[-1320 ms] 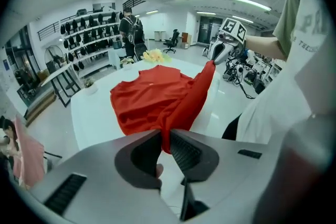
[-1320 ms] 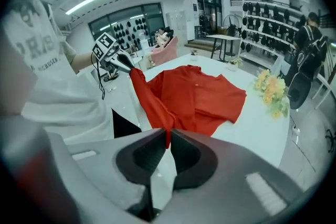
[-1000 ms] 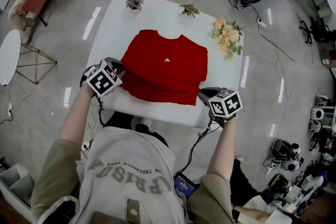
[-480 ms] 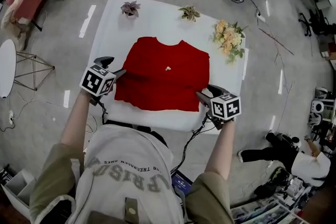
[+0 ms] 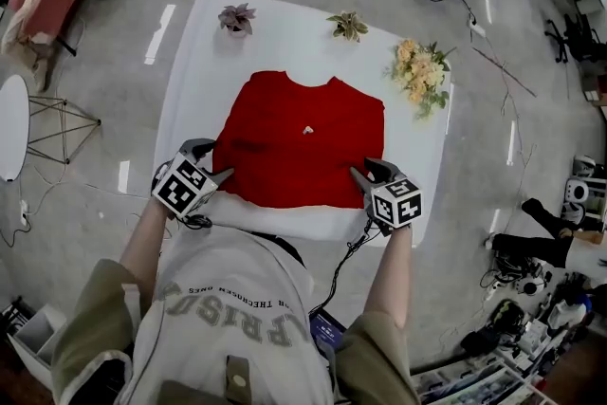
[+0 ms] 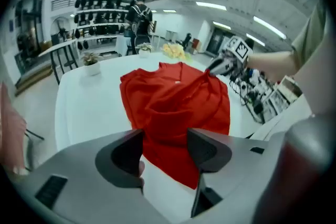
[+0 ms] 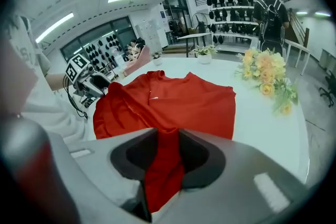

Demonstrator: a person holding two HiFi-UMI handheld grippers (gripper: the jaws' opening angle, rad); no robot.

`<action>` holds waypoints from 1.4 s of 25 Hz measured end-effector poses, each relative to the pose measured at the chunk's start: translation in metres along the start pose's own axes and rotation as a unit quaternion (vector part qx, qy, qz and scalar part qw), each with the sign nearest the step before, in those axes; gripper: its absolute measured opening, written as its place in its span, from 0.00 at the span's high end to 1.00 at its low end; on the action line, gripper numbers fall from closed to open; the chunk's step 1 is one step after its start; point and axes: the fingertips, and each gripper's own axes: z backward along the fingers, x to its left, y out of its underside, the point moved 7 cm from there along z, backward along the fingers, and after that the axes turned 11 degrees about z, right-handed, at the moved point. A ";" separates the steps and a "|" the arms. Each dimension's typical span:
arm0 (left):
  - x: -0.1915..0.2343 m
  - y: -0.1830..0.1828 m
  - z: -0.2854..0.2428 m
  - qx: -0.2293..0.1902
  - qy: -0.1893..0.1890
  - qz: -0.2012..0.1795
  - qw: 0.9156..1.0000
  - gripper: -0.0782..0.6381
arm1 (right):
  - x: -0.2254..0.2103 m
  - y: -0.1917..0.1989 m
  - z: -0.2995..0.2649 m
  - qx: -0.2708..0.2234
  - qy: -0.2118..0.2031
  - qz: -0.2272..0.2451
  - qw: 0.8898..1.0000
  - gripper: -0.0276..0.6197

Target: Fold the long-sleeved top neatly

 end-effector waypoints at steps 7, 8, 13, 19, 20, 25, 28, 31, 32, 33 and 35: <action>0.006 -0.038 0.018 -0.047 -0.012 -0.004 0.999 0.83 | -0.017 -0.013 0.029 -0.007 -0.030 -0.067 0.997 0.90; 0.013 -0.045 0.019 -0.059 -0.008 0.019 0.998 0.83 | -0.024 -0.015 0.032 -0.010 -0.024 -0.076 0.997 0.90; 0.046 -0.061 -0.016 -0.048 -0.024 0.101 0.993 0.83 | -0.059 -0.013 0.012 0.032 0.016 -0.101 0.994 0.90; 0.050 -0.061 -0.032 -0.022 -0.062 0.113 0.991 0.67 | -0.068 -0.006 -0.014 0.083 0.101 -0.079 0.988 0.80; 0.052 -0.058 -0.023 -0.040 -0.065 0.128 0.989 0.63 | -0.066 -0.007 -0.009 0.067 0.105 -0.082 0.989 0.72; 0.059 -0.010 0.036 -0.098 -0.083 0.199 0.971 0.58 | -0.042 0.016 0.047 -0.035 0.103 -0.125 0.986 0.61; 0.030 0.033 0.041 -0.062 -0.062 0.169 0.982 0.58 | -0.004 0.044 0.070 -0.057 0.062 -0.134 0.987 0.61; -0.001 0.057 0.020 -0.026 -0.059 0.126 0.990 0.58 | 0.035 0.069 0.057 -0.032 0.020 -0.106 0.994 0.61; -0.007 0.060 0.012 -0.025 -0.065 0.119 0.990 0.58 | 0.042 0.075 0.048 -0.018 0.018 -0.092 0.995 0.61; -0.011 0.061 0.004 -0.026 -0.074 0.111 0.991 0.59 | 0.047 0.079 0.039 -0.005 0.021 -0.077 0.997 0.61; -0.014 0.059 -0.004 -0.031 -0.095 0.087 0.991 0.70 | 0.050 0.081 0.025 0.019 0.037 -0.042 0.998 0.61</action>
